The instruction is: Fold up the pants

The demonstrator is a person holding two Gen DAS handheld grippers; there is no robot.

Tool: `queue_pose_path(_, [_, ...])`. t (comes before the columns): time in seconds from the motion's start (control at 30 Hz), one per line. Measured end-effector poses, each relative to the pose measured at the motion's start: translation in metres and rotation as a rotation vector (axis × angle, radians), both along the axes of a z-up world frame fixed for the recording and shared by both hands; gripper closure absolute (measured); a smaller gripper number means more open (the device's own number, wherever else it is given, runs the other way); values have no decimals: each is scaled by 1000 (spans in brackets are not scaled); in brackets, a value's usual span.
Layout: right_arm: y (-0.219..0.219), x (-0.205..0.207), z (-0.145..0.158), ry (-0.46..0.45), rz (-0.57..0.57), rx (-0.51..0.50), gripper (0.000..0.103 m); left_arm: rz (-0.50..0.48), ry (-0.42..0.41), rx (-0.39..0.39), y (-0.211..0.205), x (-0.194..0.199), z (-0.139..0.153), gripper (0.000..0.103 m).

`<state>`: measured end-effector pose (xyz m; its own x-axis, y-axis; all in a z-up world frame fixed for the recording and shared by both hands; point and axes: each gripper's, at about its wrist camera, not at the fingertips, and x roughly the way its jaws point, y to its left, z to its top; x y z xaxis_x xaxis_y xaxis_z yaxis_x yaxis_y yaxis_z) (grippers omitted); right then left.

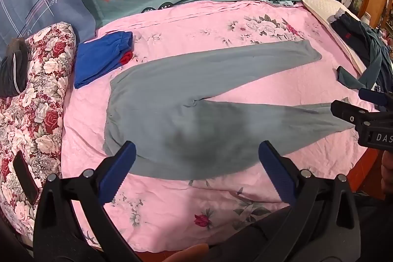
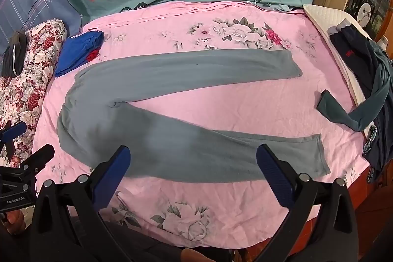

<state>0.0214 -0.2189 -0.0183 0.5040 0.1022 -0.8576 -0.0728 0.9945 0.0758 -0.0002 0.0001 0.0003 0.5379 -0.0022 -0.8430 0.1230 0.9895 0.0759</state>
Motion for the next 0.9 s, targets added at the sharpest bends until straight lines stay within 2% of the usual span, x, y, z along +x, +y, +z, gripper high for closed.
queue_pose_path(0.9, [-1, 0, -3, 8, -2, -5, 1, -3, 16, -12, -5, 2, -4, 2])
